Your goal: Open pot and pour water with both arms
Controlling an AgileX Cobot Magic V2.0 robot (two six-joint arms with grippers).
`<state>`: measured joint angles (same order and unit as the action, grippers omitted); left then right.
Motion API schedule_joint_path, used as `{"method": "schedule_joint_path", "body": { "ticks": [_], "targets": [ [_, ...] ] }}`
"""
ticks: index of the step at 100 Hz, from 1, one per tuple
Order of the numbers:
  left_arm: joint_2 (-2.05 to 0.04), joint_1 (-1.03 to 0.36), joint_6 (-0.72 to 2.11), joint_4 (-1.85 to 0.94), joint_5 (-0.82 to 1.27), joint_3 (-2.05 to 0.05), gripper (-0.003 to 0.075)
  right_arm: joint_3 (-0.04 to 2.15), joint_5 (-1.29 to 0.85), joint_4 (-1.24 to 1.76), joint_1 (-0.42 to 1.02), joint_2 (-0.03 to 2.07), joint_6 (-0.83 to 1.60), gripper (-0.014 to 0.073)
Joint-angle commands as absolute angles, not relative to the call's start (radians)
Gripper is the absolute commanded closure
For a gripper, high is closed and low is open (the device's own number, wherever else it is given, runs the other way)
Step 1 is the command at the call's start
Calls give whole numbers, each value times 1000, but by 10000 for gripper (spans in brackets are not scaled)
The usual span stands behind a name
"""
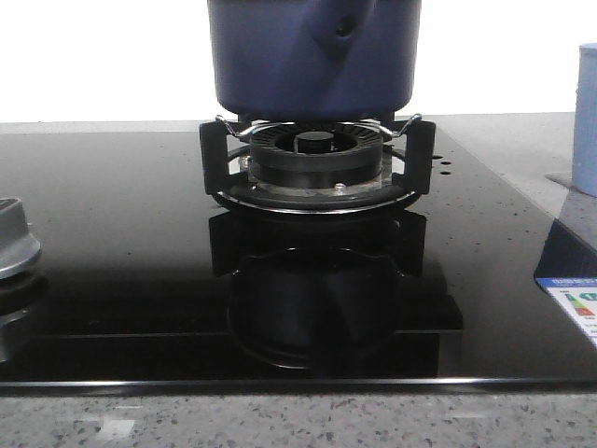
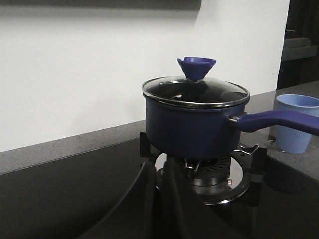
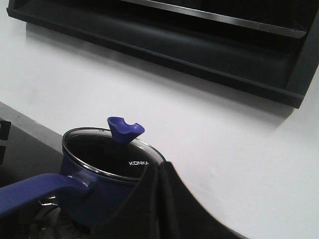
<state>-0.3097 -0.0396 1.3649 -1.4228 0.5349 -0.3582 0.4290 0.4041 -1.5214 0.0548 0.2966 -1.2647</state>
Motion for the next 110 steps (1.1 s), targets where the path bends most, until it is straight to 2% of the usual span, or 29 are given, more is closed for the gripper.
{"method": "schedule_joint_path", "body": {
  "ticks": [1,51,69,76,95,102,110],
  "targets": [
    [-314,-38,1355,-1471,515,-380,741,452,382,-1499,54,305,-1267,657],
    [-314,-38,1355,-1467,517,-380,741,452,382,-1499,54,305,-1267,657],
    [-314,-38,1337,-1333,413,-380,741,452,380,-1499,54,305,-1267,657],
    [-314,-38,1121,-1132,335,-380,741,452,380,-1499,54,305,-1267,657],
    [-314,-40,233,-183,263,-371,741,452,380,-1499,54,305,-1267,657],
    [-314,-40,55,12,208,-339,741,452,380,-1499,54,305,-1267,657],
    [-298,-40,-46,112,93,-270,741,452,380,-1499,54,305,-1267,657]
  ]
}}
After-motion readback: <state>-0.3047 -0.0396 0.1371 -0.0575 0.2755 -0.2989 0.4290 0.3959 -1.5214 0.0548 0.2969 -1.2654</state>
